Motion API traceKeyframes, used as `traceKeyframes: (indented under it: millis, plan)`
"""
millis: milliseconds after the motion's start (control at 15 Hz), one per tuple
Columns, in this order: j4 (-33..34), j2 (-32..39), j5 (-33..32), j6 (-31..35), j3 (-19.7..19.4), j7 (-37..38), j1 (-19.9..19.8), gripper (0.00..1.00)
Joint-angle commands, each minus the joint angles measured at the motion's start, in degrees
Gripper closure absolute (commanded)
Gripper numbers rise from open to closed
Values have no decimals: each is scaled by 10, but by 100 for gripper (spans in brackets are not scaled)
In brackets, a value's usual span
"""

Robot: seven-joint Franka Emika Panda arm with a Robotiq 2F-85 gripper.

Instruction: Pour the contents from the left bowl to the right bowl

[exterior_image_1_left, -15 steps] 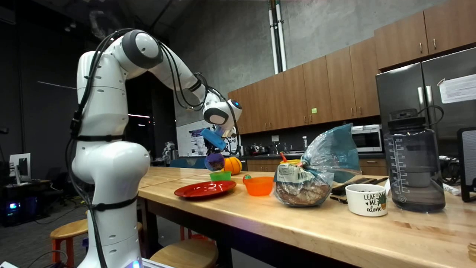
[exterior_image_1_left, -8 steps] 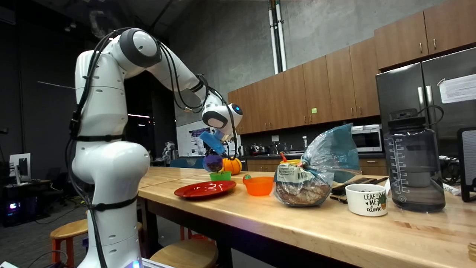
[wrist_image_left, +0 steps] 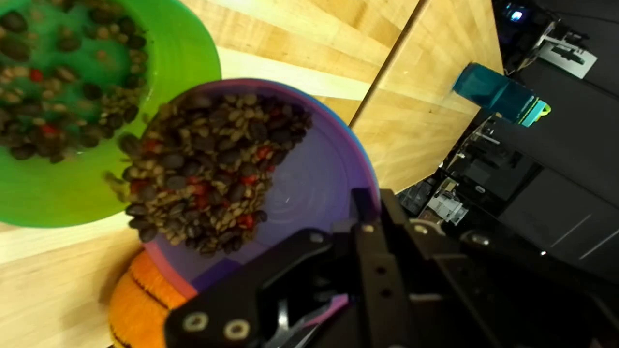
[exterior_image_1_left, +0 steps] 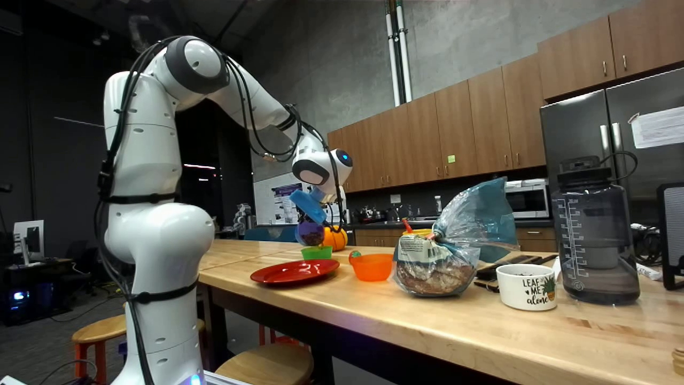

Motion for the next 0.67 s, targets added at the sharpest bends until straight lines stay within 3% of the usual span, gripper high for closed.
traceKeyframes:
  millis: [0, 600]
  plan:
    - [-22, -26, 32, -19, -9, -32, -12, 98]
    - [-41, -25, 83, -67, -17, -88, -17, 98]
